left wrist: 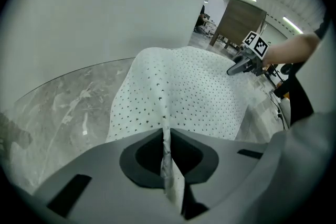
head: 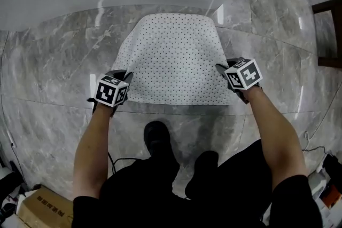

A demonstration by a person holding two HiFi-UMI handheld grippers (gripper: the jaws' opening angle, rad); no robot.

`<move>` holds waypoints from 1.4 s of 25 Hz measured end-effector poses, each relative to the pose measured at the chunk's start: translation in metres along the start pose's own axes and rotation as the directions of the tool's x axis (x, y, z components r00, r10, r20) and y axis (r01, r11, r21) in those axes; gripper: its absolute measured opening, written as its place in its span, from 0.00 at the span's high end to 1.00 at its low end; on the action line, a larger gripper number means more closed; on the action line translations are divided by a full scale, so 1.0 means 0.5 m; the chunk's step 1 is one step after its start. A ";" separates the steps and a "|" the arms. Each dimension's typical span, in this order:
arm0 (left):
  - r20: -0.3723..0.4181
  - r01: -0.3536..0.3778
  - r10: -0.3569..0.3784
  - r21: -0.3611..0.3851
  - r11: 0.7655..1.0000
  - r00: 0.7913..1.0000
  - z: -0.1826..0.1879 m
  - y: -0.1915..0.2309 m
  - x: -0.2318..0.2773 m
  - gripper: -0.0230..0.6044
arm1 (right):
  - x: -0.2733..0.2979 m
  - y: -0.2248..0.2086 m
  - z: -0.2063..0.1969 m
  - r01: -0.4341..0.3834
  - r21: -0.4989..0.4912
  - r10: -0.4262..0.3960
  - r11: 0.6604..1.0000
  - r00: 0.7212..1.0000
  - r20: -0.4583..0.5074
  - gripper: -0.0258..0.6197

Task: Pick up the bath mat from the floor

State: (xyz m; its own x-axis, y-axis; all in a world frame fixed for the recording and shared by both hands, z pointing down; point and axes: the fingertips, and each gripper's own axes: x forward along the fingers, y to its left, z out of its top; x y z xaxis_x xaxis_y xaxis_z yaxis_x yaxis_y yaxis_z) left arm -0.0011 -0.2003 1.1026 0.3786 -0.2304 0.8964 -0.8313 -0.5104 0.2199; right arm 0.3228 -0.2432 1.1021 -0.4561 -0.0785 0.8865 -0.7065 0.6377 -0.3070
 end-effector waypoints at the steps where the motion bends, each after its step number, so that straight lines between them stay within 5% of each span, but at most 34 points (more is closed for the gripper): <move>1: 0.000 -0.005 0.005 0.009 1.000 1.000 0.002 -0.001 -0.003 0.91 | 0.000 -0.001 0.002 0.001 -0.001 -0.001 1.000 1.000 0.002 0.90; 12: 0.110 -0.080 0.081 -0.008 0.997 0.991 0.058 0.007 -0.030 0.91 | -0.005 -0.022 0.045 0.039 0.007 -0.039 0.999 0.998 0.050 0.90; 26: 0.164 -0.082 0.088 -0.042 0.996 0.983 0.154 -0.031 -0.089 0.91 | -0.019 -0.008 0.131 0.091 0.037 -0.094 0.995 0.991 0.094 0.90; 35: 0.206 -0.079 0.108 -0.142 0.987 0.973 0.193 -0.080 -0.273 0.91 | -0.164 0.099 0.169 0.117 0.073 -0.127 0.990 0.981 0.150 0.90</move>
State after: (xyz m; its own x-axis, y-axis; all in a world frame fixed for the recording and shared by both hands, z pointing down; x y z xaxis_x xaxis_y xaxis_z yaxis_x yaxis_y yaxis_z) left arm 0.0200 -0.2285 0.9343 0.3624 -0.4501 0.8161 -0.9081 -0.3675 0.2006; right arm 0.2795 -0.2697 0.9848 -0.4387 -0.2724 0.8564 -0.7926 0.5663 -0.2259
